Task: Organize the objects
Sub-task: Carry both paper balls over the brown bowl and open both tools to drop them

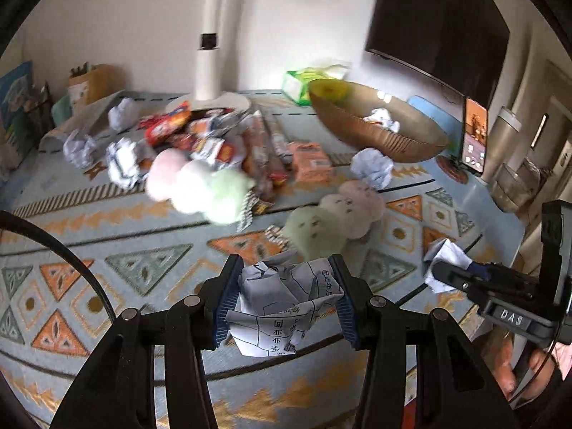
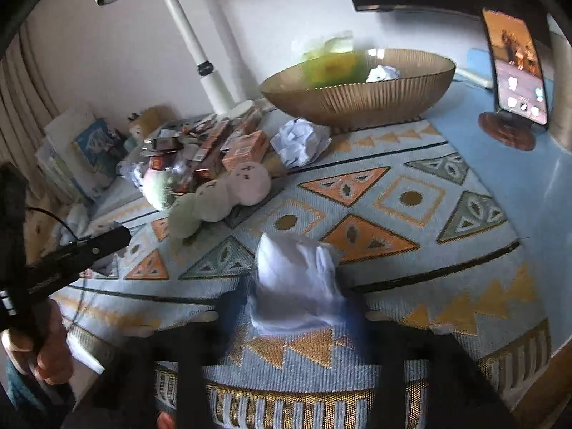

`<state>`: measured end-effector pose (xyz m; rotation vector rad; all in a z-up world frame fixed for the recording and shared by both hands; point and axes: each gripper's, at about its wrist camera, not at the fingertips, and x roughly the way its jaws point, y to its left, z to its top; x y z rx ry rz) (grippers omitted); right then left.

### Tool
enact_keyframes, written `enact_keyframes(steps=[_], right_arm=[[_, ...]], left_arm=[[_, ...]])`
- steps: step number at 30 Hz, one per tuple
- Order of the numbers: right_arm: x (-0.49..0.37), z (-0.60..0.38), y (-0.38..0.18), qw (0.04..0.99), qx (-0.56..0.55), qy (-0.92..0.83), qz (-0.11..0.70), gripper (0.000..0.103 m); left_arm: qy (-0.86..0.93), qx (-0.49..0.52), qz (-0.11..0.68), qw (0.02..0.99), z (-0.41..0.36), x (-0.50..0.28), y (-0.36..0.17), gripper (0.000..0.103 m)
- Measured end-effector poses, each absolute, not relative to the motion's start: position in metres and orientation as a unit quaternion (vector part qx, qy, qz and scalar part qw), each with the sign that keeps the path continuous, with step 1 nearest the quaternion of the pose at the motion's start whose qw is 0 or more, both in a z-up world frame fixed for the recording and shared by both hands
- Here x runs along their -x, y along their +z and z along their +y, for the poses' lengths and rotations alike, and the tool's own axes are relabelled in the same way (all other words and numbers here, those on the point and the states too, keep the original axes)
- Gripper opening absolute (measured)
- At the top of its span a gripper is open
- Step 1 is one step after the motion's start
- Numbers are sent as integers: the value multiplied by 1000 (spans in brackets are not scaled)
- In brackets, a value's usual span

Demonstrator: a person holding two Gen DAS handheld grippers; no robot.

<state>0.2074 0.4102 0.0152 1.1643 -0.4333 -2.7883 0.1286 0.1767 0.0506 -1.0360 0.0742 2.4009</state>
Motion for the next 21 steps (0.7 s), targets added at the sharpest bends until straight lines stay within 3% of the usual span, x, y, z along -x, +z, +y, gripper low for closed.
enact_keyframes(steps=[4,14,21], right_arm=[[-214,413,35,46,-343,-927,-148,38],[-193,455,162,-11,-201,-977,-67,38],[-105,499,186,-63,-244,-964,-88,39]], left_arm=[[885,366,24,287,198,-119,77,46],[895,288,47,337,295,-56,159,46],[891,310,34,331,360,14,156,47]])
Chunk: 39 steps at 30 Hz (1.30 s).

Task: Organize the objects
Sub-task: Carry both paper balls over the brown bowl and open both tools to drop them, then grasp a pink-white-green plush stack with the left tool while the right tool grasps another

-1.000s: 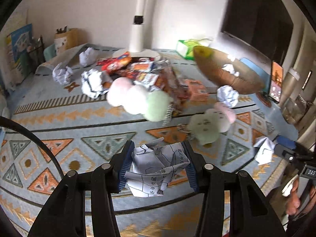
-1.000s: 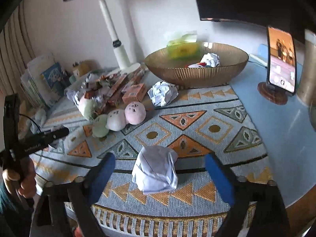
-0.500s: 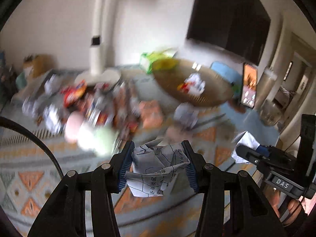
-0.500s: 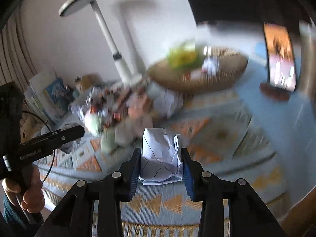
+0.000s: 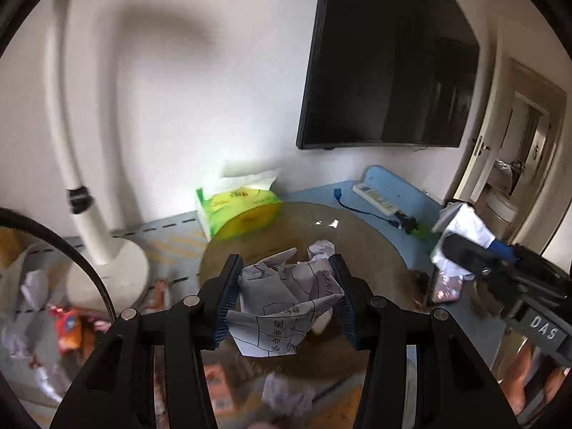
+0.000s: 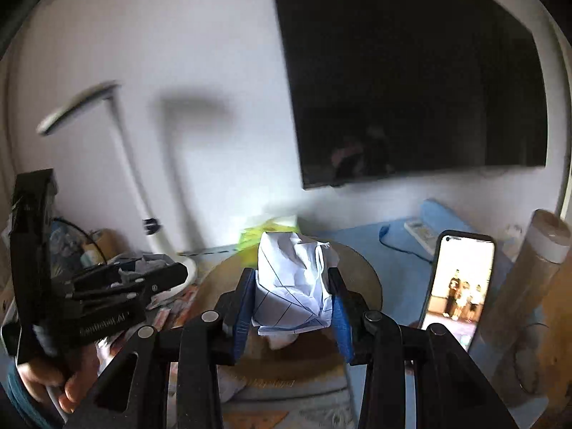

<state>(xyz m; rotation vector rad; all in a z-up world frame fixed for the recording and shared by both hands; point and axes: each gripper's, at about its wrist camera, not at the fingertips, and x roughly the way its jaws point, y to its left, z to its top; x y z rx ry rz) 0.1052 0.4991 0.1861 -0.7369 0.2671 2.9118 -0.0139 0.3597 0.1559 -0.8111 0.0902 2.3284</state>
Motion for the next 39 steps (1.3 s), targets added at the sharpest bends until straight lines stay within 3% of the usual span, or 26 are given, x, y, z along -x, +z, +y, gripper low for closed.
enact_keyframes(steps=[1,4,5,6,13,18,19,21,26,31,39], right_arm=[[-90,505,181,66,257,959,97,39],[-64,519,168,71,285,949,117,47],[-56,524,162,81,302,943,116,55],[-53,526,157,88,310,939,116,57],[-76,539,145,33,309,934,174,57],[-109,505,159,-10,305,939,159,59],[-115,495,162,-19,304,940,151,60],[-127,470,166,-42,300,944,131,69],[-151,408,141,-86,323,936,114,70],[-142,365,85,-121,396,900,139,70],[-124,339,41,-80,453,870,177,70]], left_arm=[[889,315,30,330,363,21,152,51],[877,341,5,337,374,42,138,87],[873,348,-2,341,374,46,134,87],[871,354,-4,340,373,48,131,86],[876,318,-43,361,321,13,159,87],[892,276,-74,349,243,-31,197,87],[898,269,-75,339,224,-38,201,88],[909,263,-75,313,185,-53,201,101],[936,294,-46,189,103,-67,160,103],[912,368,-111,143,44,-57,91,103],[878,417,-184,144,79,-26,23,102]])
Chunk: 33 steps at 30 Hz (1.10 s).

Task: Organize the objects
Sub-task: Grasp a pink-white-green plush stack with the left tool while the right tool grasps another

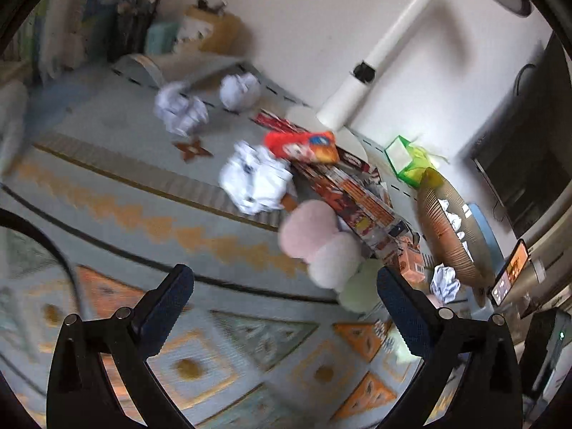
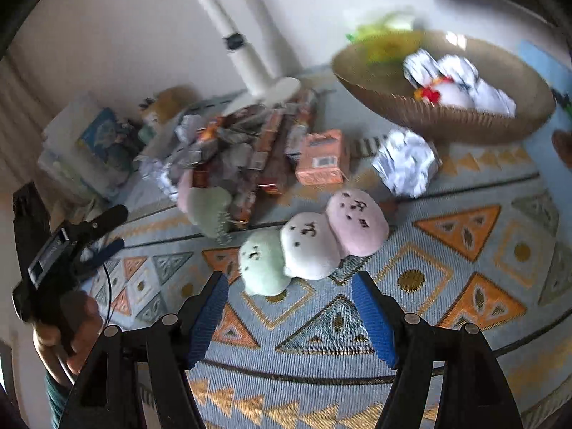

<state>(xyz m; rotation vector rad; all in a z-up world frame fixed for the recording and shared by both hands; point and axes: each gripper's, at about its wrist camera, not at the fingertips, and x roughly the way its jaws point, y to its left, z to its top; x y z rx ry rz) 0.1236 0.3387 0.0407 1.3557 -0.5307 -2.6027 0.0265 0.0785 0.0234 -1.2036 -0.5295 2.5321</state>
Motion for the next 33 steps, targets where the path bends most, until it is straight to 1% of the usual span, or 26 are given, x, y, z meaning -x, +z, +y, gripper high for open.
enact_keyframes(steps=[6,9,13,15,16,17,19,22,24,26,28,29,30,31,32,33], right_arm=[[-118,356,30,30,-455,-864,-215,70],[-117,364,28,26,-453,-862,-224,70],[-115,363,24,25,-448,-864,-231,71],[-114,359,24,24,-449,-866,-219,71],[-114,357,24,28,-451,-865,-217,71],[-114,356,24,36,-454,-863,-217,71],[-114,353,27,53,-456,-862,-215,71],[-110,350,33,50,-451,-867,-208,71],[-101,347,31,44,-459,-859,-220,71],[-87,346,22,33,-474,-843,-254,72],[-80,345,22,2,-460,-844,-276,76],[-76,343,21,-16,-454,-843,-288,84],[-73,341,21,-26,-445,-844,-298,94],[-71,337,20,-35,-440,-845,-302,97],[-67,327,21,-54,-441,-850,-282,99],[-63,320,21,-62,-446,-854,-260,98]], left_arm=[[895,420,-105,110,139,-11,13,102],[883,439,-117,118,154,-2,2,102],[885,442,-106,101,161,2,1,102],[885,446,-82,108,162,1,2,91],[882,452,-60,123,160,-2,4,70],[877,458,-39,138,158,-5,7,65],[862,480,-15,162,140,-12,10,65],[856,493,8,155,101,-23,15,65],[850,500,1,163,77,-26,18,65],[849,498,-20,173,63,-27,21,68],[847,496,-53,181,55,-25,22,69],[846,497,-68,181,54,-23,22,71],[846,498,-77,177,55,-21,20,71],[848,498,-76,165,58,-18,17,71],[851,499,-66,147,63,-15,14,71],[858,495,-52,124,69,-13,11,71]])
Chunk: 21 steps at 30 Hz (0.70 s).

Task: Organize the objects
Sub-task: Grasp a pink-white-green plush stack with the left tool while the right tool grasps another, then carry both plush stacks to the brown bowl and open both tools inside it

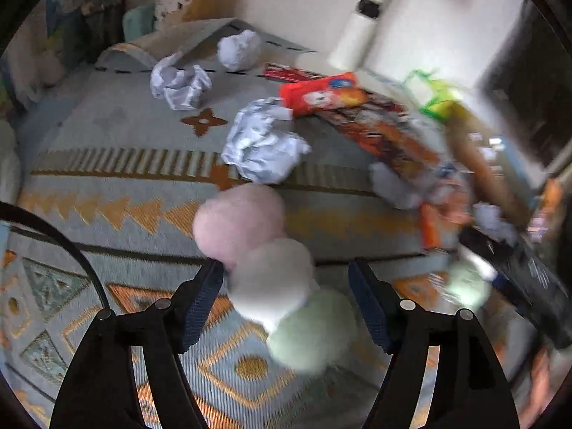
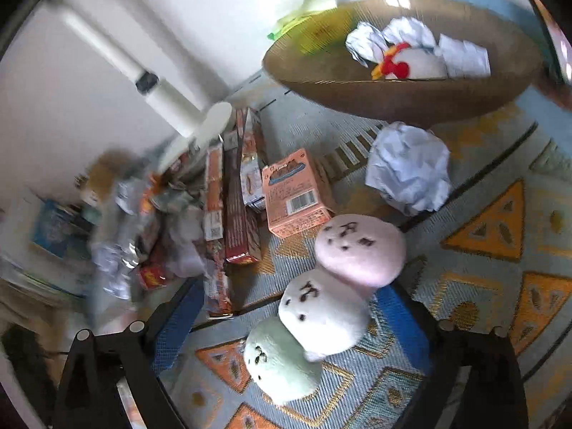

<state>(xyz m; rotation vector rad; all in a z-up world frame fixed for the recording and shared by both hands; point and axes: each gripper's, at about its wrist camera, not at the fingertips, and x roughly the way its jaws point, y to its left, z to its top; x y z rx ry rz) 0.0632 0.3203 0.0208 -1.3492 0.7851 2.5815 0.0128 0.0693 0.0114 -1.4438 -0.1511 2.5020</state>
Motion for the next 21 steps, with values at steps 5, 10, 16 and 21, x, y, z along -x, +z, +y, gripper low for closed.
enact_keyframes(steps=[5,10,16,21], right_arm=[[-75,294,18,59,439,891,104,53],[-109,318,18,-25,434,890,135,48],[-148,319,21,-100,462,880,43,48],[-174,312,29,-81,446,884,-110,49]], left_arm=[[887,456,4,77,94,-28,13,40],[905,418,22,80,106,-77,35,40],[912,401,41,81,123,-115,50,40],[914,397,46,77,131,-129,48,40]])
